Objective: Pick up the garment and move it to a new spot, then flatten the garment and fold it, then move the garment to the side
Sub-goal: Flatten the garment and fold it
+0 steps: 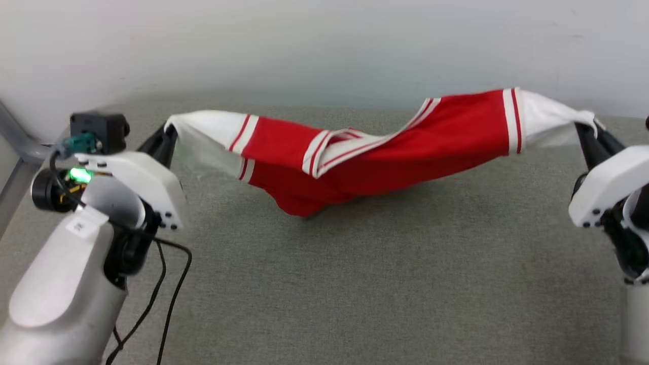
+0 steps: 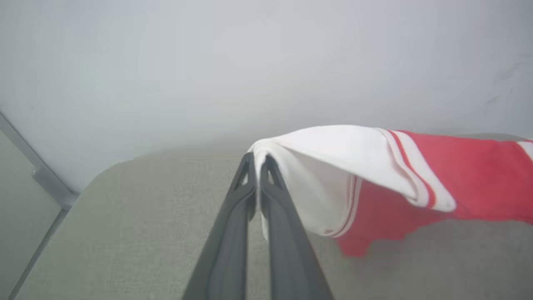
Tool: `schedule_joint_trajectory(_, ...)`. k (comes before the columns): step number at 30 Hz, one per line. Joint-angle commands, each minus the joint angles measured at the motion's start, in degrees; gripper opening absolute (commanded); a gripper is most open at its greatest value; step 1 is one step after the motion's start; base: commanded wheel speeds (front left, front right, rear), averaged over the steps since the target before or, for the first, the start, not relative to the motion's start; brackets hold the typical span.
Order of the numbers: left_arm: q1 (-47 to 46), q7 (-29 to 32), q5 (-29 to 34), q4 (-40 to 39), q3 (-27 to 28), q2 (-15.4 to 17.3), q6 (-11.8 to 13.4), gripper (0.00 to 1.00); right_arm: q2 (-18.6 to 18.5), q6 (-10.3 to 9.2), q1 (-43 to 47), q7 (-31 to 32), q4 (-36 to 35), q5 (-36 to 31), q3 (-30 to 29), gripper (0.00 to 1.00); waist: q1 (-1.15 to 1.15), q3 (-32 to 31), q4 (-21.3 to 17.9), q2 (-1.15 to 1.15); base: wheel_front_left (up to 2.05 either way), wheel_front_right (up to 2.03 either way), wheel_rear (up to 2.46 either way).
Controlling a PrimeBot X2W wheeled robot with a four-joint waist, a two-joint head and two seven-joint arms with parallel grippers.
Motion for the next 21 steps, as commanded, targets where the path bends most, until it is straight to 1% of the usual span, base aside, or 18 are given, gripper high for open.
schedule_joint_trajectory(1, -1.90, -0.59, -0.20, 0.75, 0.20, -0.53, -0.57, 0.00, -0.55, -0.04, -2.16, -0.50, 0.48, 0.03, 0.05, 0.00, 0.00, 0.54, -0.30, 0.00, 0.00, 0.00, 0.00)
schedule_joint_trajectory(4, -8.26, -2.16, -0.78, 3.70, 0.80, -2.30, -2.22, 0.00, -1.43, -0.04, -7.85, -1.28, 2.16, -0.40, 0.46, 0.00, 0.00, 2.02, -0.71, 0.00, 0.00, 0.00, 0.00)
schedule_joint_trajectory(7, -14.77, -3.61, -1.13, 7.36, 1.52, -3.26, -4.04, 0.00, -2.06, -0.04, -14.03, -2.17, 3.68, -0.79, 1.23, 0.00, 0.00, 3.85, -1.21, 0.00, 0.00, 0.00, 0.00)
schedule_joint_trajectory(11, -23.94, -5.36, -0.70, 13.00, 2.27, -3.67, -6.06, 0.00, -2.50, -0.04, -22.58, -3.01, 6.04, -1.29, 1.53, 0.00, 0.00, 7.19, -1.86, 0.00, 0.00, 0.00, 0.00)
schedule_joint_trajectory(17, -36.03, -8.73, 1.01, 20.89, 2.59, -4.00, -8.00, 0.00, -3.27, -0.04, -35.31, -4.68, 11.97, -2.32, 1.61, 0.00, 0.00, 12.78, -2.74, 0.00, 0.00, 0.00, 0.00)
schedule_joint_trajectory(21, -42.53, -11.15, 0.96, 25.29, 3.35, -4.25, -8.93, 0.00, -3.70, -0.04, -43.67, -6.39, 16.75, -3.32, 1.63, 0.00, 0.00, 16.48, -3.43, 0.00, 0.00, 0.00, 0.00)
